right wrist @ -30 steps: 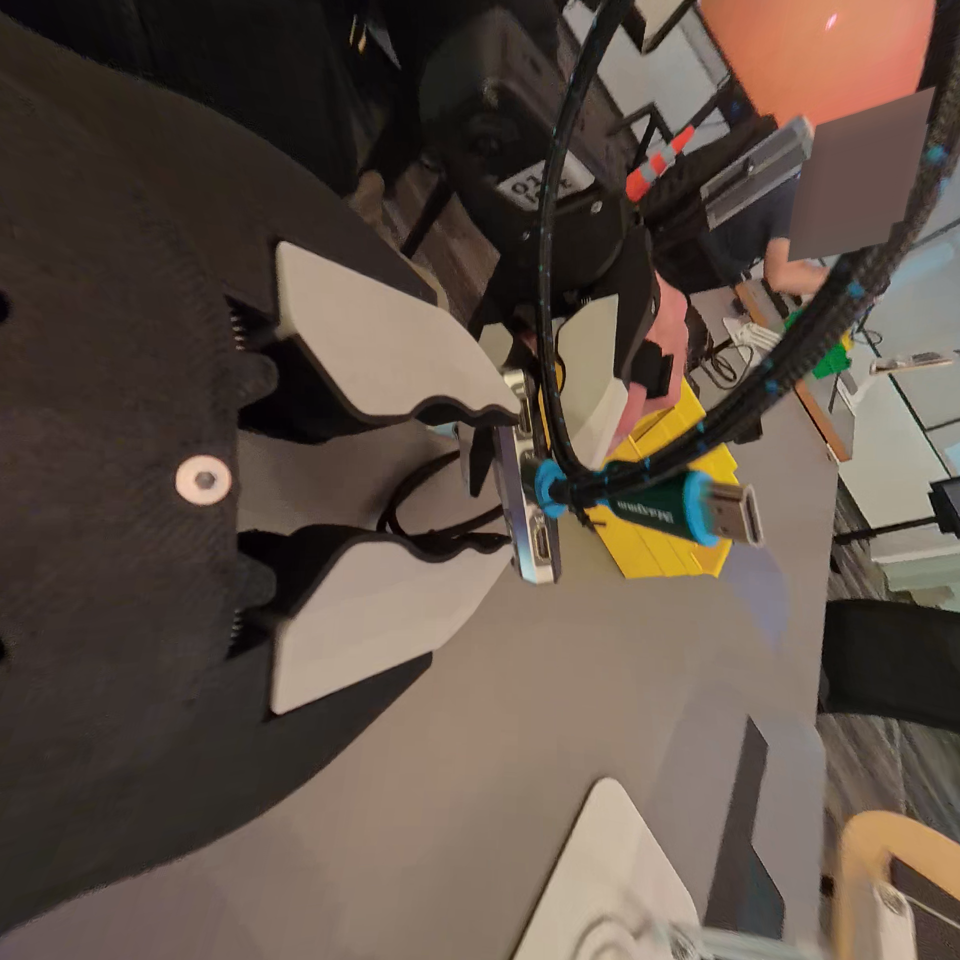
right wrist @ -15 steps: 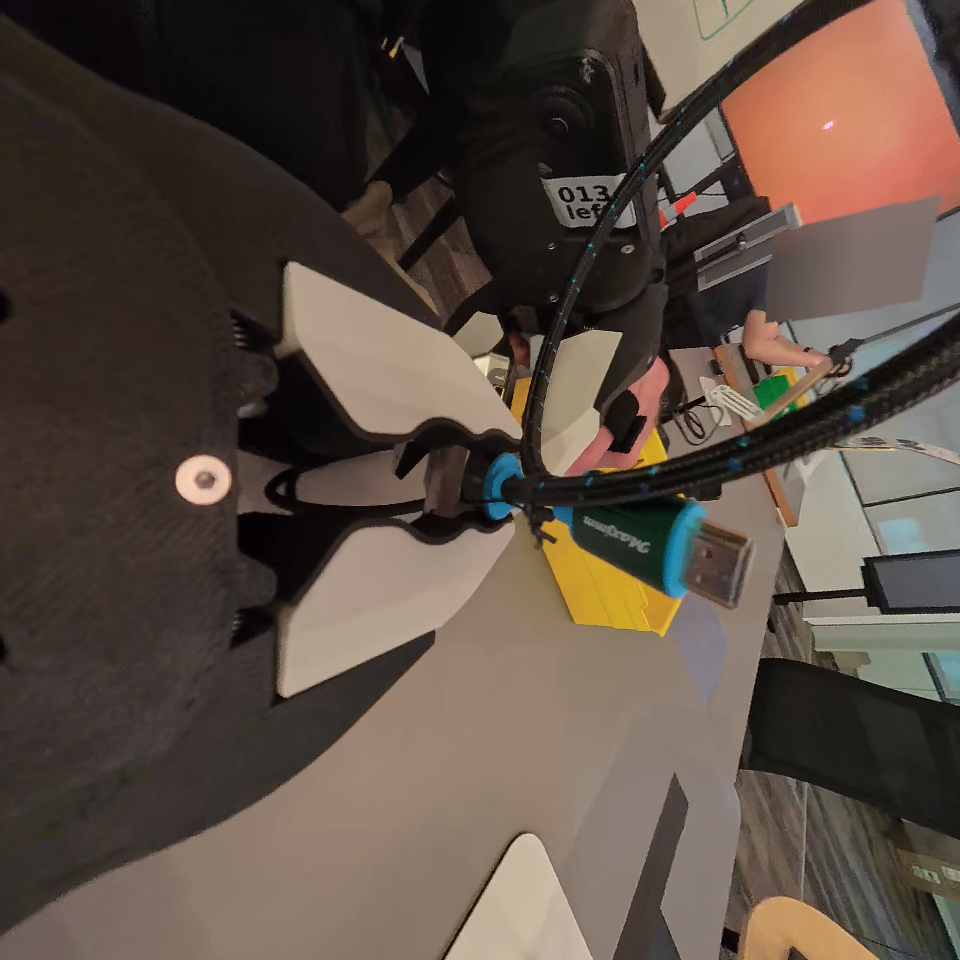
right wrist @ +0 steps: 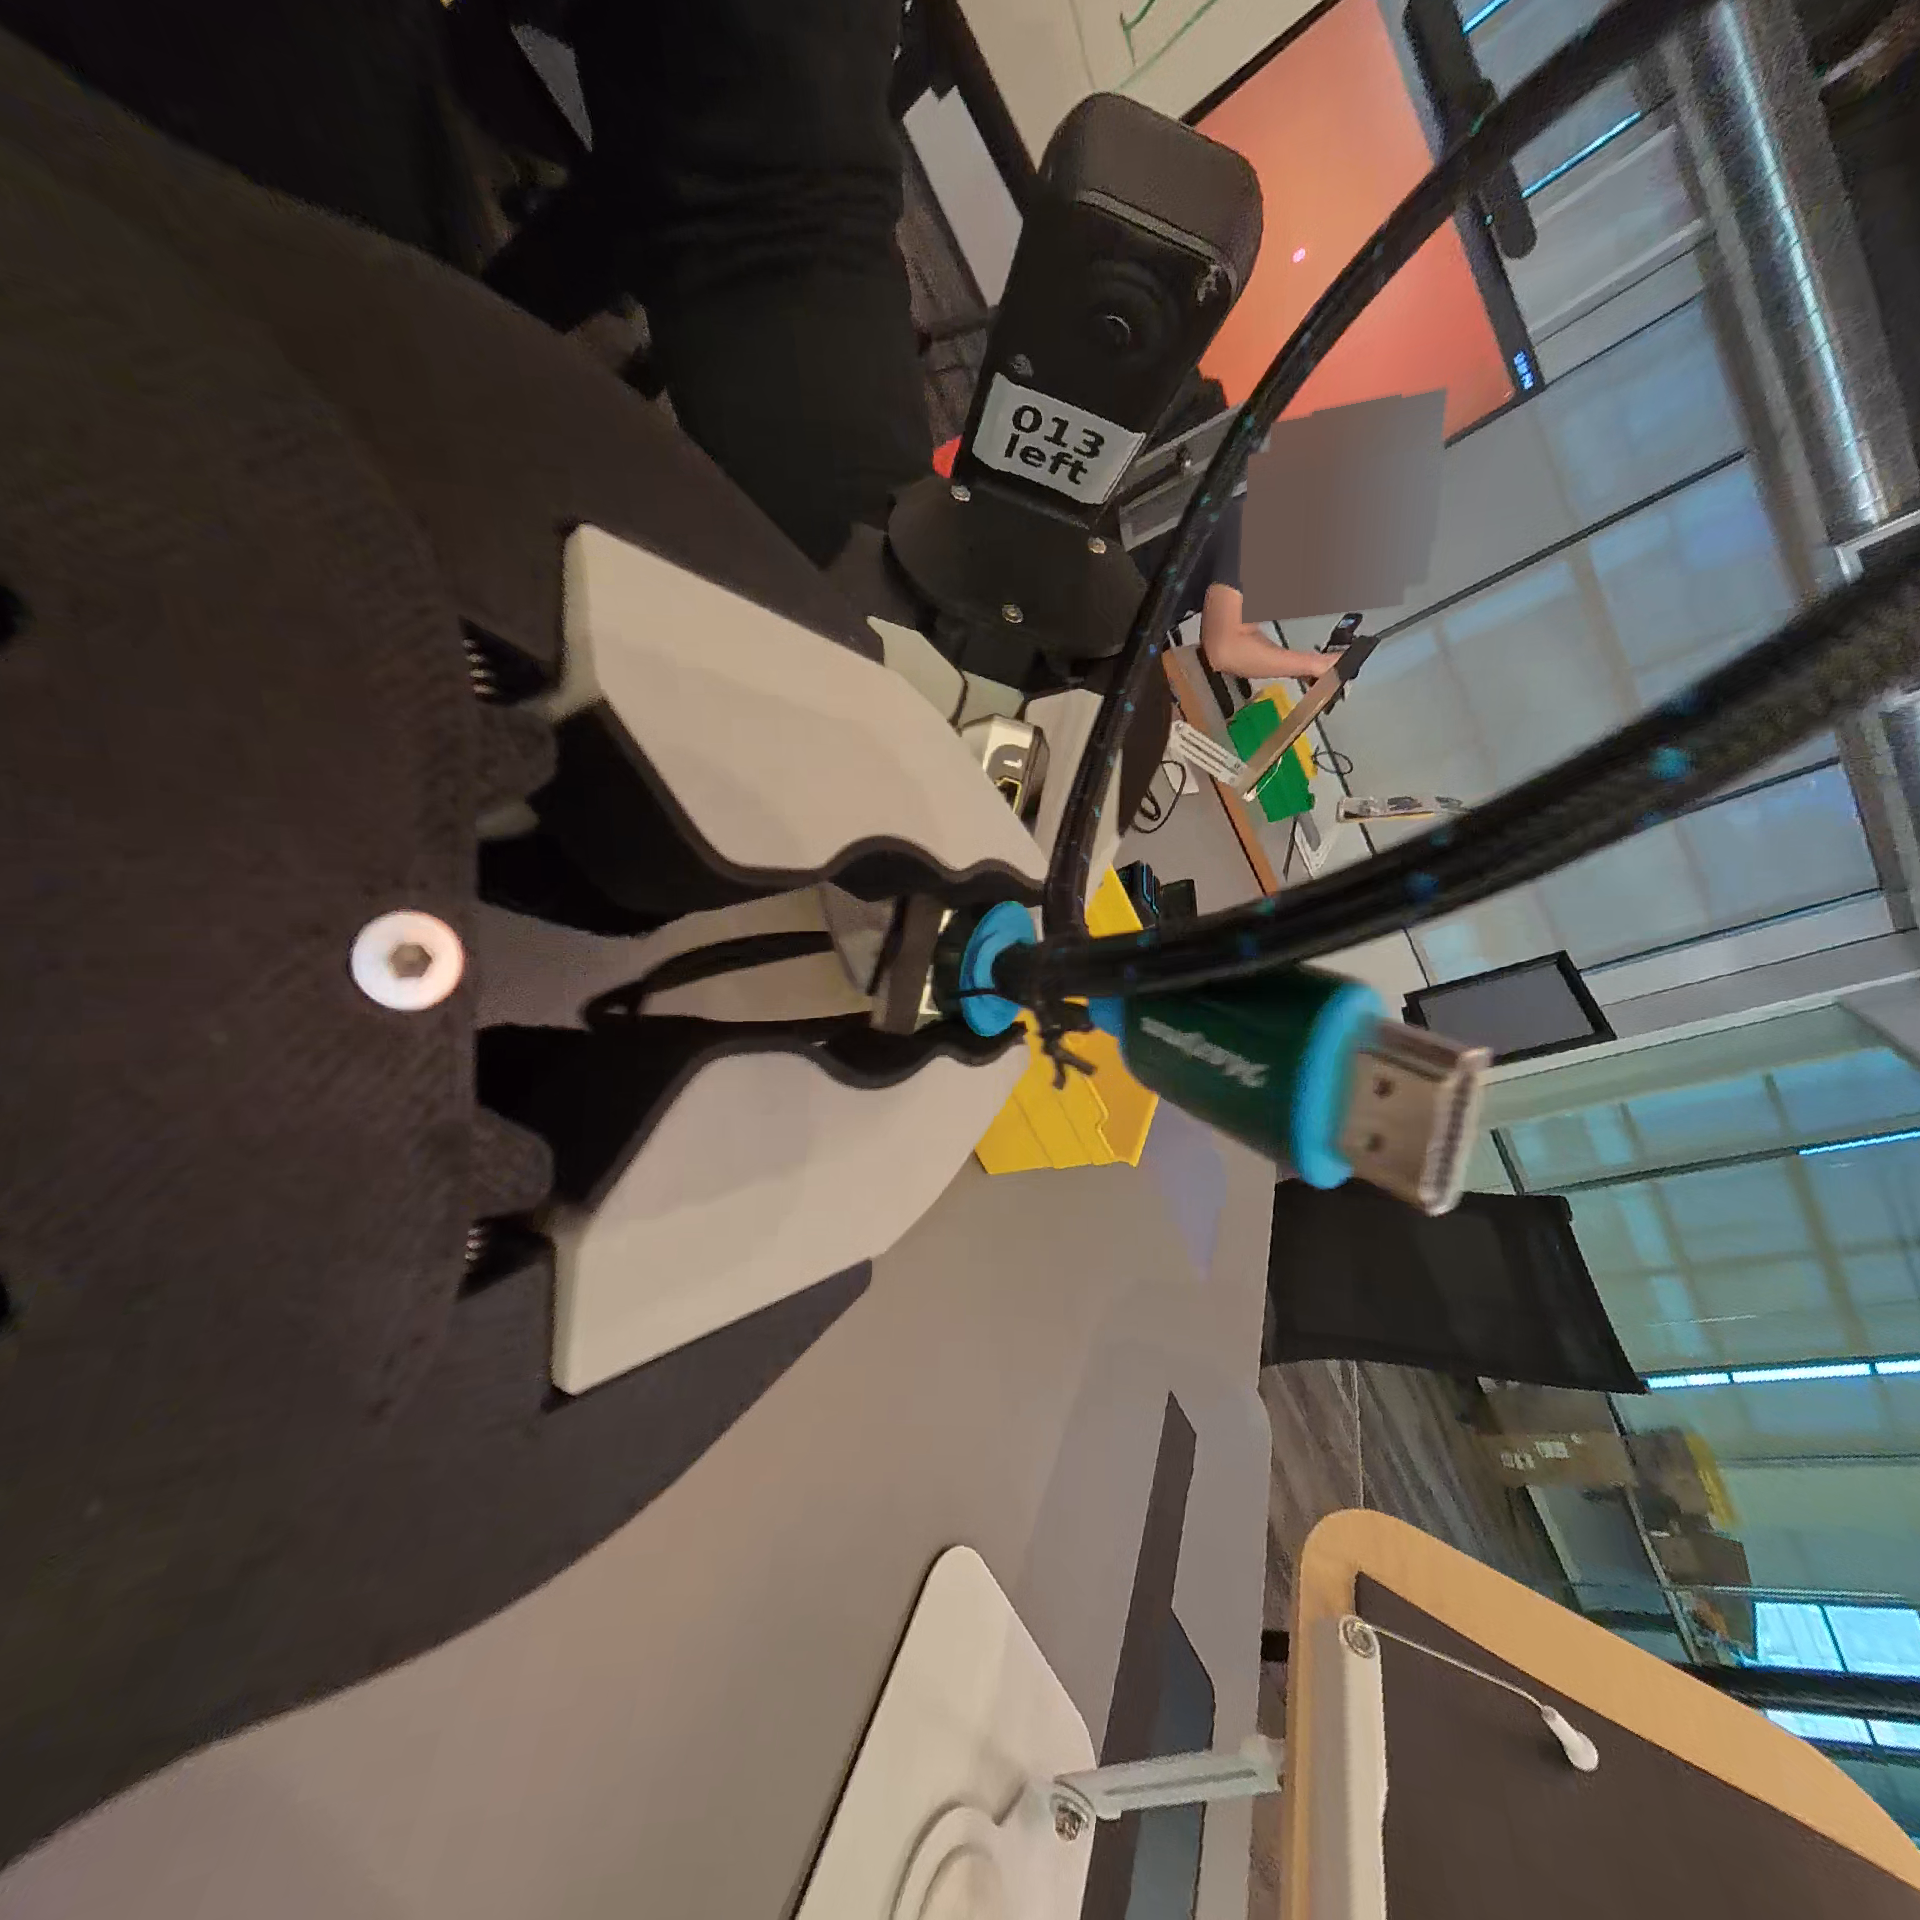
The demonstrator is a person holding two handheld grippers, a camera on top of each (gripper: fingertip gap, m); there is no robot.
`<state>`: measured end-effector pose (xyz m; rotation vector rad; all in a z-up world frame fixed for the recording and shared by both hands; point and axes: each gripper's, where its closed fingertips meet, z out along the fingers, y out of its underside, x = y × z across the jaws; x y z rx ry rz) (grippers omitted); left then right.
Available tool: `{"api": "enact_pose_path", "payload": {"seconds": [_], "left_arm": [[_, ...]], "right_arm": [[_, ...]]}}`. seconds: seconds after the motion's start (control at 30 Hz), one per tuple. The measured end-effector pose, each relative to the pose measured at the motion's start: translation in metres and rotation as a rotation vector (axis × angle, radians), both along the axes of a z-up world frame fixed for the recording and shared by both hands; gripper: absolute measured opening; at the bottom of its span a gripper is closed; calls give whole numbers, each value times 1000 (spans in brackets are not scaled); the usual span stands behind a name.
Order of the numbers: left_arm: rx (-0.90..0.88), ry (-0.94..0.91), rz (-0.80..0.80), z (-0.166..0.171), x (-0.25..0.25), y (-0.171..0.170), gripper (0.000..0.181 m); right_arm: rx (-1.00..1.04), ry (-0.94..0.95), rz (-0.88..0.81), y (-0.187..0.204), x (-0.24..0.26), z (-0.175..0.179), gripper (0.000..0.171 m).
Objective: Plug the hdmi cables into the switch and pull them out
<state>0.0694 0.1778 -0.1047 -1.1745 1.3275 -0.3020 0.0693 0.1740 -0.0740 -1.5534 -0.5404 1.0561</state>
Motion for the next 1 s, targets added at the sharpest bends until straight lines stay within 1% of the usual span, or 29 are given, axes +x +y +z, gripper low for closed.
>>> {"api": "enact_pose_path", "payload": {"seconds": [0.07, 0.13, 0.2, 0.3, 0.37, 0.43, 0.5, 0.6, 0.73, 1.0], "left_arm": [[29, 5, 16, 3, 0, 2, 25], [77, 32, 7, 4, 3, -2, 26], [155, 90, 17, 1, 5, -6, 27], [153, 97, 34, 1, 4, -4, 24], [222, 151, 40, 1, 3, -4, 24], [221, 176, 25, -1, 3, -6, 23], [266, 204, 30, 0, 3, -7, 23], [271, 230, 29, -1, 2, -9, 24], [231, 185, 44, 6, 4, -8, 23], [193, 149, 18, 8, 8, -14, 23]], "right_arm": [[-19, 22, 19, -1, -1, -1, 20], [-21, -26, 42, -5, -9, -7, 21], [-27, -24, 46, -5, -12, -9, 20], [-16, -45, 56, -6, -12, -9, 20], [-22, -48, 73, -7, -12, -10, 20], [-38, -44, 115, -10, -12, -11, 21], [-51, -47, 149, -13, -13, -12, 24], [-66, -84, 162, -15, -13, -12, 21], [-17, -103, 133, -13, -11, -6, 20], [14, -173, 153, -19, -7, -4, 20]]}}
